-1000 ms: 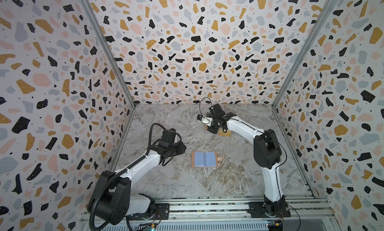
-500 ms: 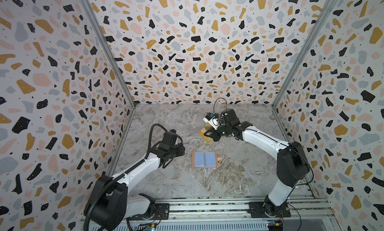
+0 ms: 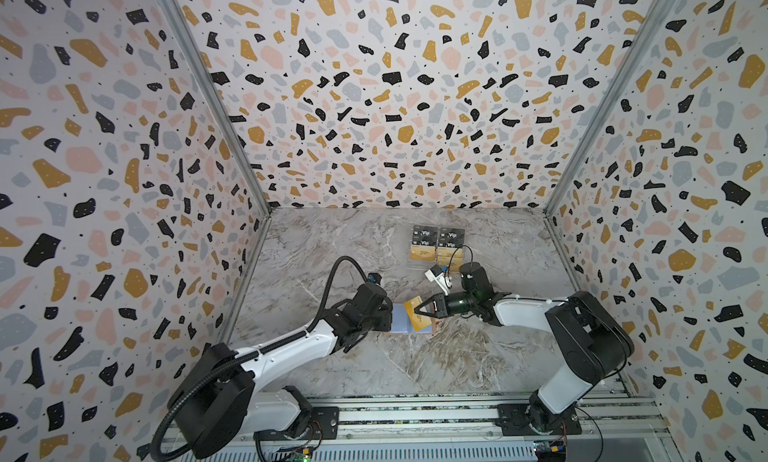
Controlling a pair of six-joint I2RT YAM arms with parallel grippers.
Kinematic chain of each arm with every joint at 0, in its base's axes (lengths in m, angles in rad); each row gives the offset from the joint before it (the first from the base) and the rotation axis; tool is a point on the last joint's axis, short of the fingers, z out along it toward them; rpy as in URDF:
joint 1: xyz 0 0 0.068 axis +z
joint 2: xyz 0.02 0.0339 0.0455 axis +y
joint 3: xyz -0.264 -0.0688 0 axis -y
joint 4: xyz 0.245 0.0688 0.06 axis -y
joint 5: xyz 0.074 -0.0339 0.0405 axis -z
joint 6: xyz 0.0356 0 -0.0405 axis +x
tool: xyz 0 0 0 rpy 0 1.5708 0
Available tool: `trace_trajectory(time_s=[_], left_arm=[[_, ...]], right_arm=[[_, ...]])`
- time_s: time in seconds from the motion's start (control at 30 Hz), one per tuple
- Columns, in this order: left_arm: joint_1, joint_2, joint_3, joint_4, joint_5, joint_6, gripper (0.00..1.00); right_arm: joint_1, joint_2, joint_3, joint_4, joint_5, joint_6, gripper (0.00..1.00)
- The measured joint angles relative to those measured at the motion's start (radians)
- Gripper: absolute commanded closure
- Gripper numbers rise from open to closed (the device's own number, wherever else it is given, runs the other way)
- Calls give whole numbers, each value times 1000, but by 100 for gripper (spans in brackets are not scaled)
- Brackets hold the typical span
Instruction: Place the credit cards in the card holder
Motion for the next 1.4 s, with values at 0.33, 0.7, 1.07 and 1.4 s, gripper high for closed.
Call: trace_trajectory(time_s=[0.33, 0.7, 1.07, 1.4], left_arm=[[-21, 164, 28, 63, 11, -5, 97], [-21, 220, 45, 114, 14, -6, 98], [-21, 223, 28, 187, 16, -17, 100], [-21, 232, -4, 206, 16, -18, 100]], right_arm=[[10, 49, -138, 337, 51, 248, 100], [16, 80, -146, 409, 150, 335, 100], [46, 98, -153, 430, 246, 376, 100], [64, 122, -168, 467, 308, 441, 100]])
